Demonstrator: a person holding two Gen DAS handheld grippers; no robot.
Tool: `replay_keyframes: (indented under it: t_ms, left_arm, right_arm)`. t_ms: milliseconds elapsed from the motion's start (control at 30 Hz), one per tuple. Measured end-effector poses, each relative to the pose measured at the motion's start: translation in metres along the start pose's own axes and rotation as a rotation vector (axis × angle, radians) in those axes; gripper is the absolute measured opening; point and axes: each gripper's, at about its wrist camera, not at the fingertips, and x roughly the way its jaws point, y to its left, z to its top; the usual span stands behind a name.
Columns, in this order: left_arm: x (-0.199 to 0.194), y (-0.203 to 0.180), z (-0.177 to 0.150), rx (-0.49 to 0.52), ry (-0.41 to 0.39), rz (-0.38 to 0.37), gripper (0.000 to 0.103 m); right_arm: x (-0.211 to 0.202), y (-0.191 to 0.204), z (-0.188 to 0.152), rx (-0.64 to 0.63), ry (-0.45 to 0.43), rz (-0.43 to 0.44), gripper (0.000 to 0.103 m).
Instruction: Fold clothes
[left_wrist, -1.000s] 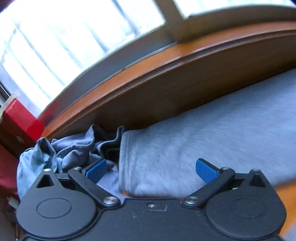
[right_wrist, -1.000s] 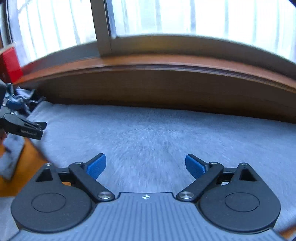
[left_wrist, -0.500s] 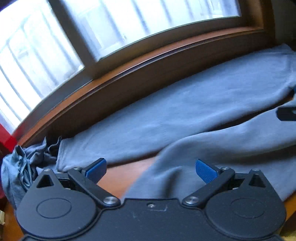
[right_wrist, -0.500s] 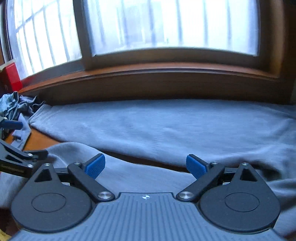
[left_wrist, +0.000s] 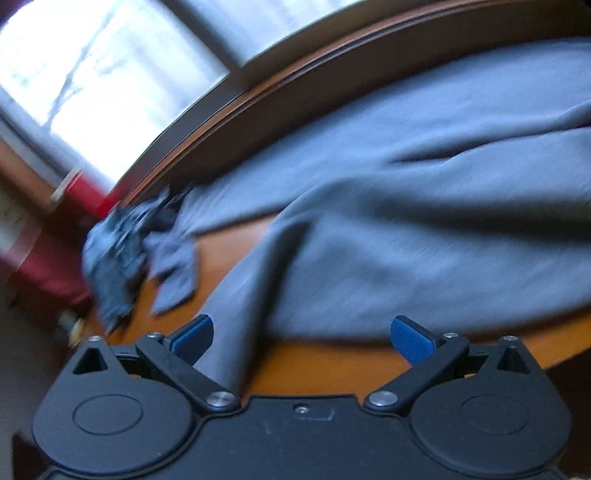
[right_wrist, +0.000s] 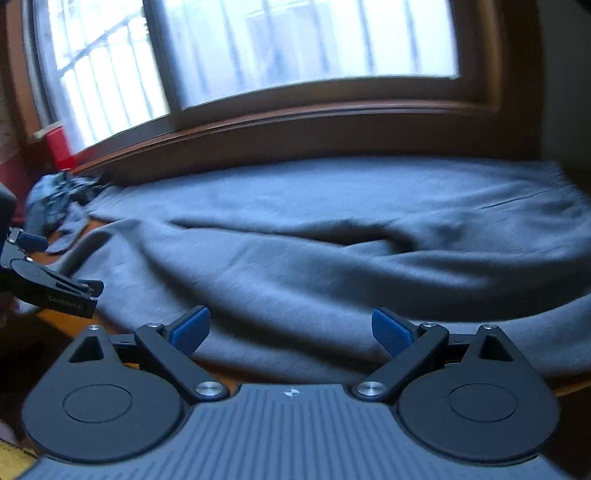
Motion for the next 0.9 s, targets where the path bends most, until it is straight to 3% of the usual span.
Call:
replay_keyframes:
  t_ms: [200,300,433,533,667,767,900]
  left_arm:
    - [0.033,0.066,-0.020,-0.097,0.079,0.120,0.103]
    - [0.049,0.103,-0.032,-0.160,0.091,0.117,0.103]
    - [0.070,0.141,-0.049,-0.162,0.048,0.024,0.103]
    - [0.091,0.167,-0.057,-0.090,-0.033,-0.091,0.103]
    - [0.122,0.200,-0.065,0.078,-0.168,-0.209,0.103]
    - [0.141,0.225,-0.062,0.151,-0.195,-0.299,0.103]
    - [0.154,0.242,-0.057,0.244,-0.248,-0.476,0.103]
  right_arm:
    - [0.025,0.034,-0.004,-0.043,0.033,0.120,0.097]
    - [0.038,0.058,0.000,-0.047,0.058,0.178,0.097]
    - [0.060,0.105,0.008,-0.051,0.086,0.243,0.097]
    - [0.078,0.157,0.012,-0.087,0.059,0.235,0.097]
    - [0.106,0.227,0.010,-0.006,0.012,0.165,0.097]
    - [0.125,0.275,0.007,0.090,-0.003,0.079,0.096]
    - [0.129,0.325,0.009,0.048,0.049,0.041,0.096]
